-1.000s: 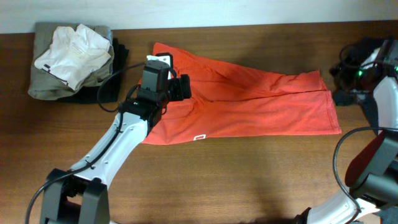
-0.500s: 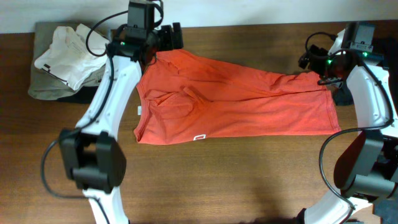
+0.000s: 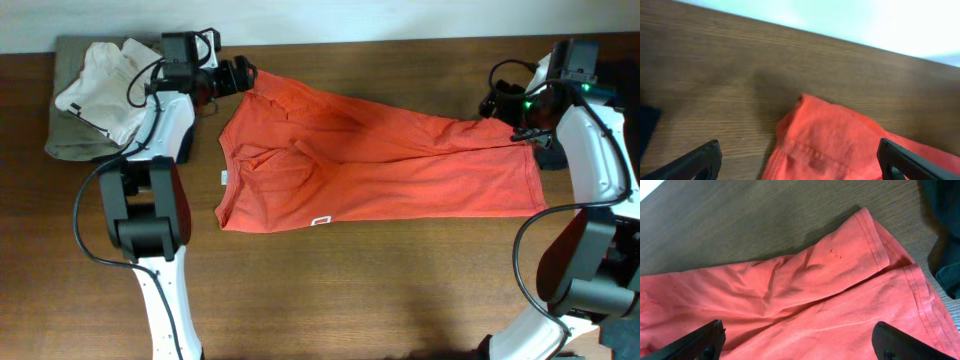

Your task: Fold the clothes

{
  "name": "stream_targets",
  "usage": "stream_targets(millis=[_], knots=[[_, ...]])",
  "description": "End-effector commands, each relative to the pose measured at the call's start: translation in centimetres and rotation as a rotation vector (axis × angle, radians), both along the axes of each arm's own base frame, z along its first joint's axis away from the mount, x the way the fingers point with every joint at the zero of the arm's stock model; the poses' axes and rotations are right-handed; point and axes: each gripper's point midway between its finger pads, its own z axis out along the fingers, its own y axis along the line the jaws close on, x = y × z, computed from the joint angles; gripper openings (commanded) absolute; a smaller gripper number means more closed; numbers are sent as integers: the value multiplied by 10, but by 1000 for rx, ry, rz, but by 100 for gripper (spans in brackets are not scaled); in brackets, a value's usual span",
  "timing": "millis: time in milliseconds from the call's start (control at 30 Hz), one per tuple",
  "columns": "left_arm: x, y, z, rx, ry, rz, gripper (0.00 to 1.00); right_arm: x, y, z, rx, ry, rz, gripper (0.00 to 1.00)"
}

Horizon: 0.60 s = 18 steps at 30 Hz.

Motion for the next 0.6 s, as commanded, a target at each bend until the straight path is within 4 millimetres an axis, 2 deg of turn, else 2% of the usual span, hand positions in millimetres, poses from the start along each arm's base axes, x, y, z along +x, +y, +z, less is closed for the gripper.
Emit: stream_targets(millis=[0,167,300,367,467,567], knots=[[-3,-29,-13,-77,3,-120,99,2,1,-5,-10,14,11,96],[-7,-34,-31,-93,35,-138,98,0,2,-6,-17,22,27,97],[-7,-35,-33,-88,32,-145,98,0,2,-6,-17,23,27,97],[-7,-38,-33,-82,27,-155,93,0,2,-6,-16,23,27,97],[-7,-41,-35,-81,25,-161,92,0,2,-6,-16,23,27,97],[-5,-42,-35,-81,16,-164,81,-1,2,-6,-16,26,27,96]])
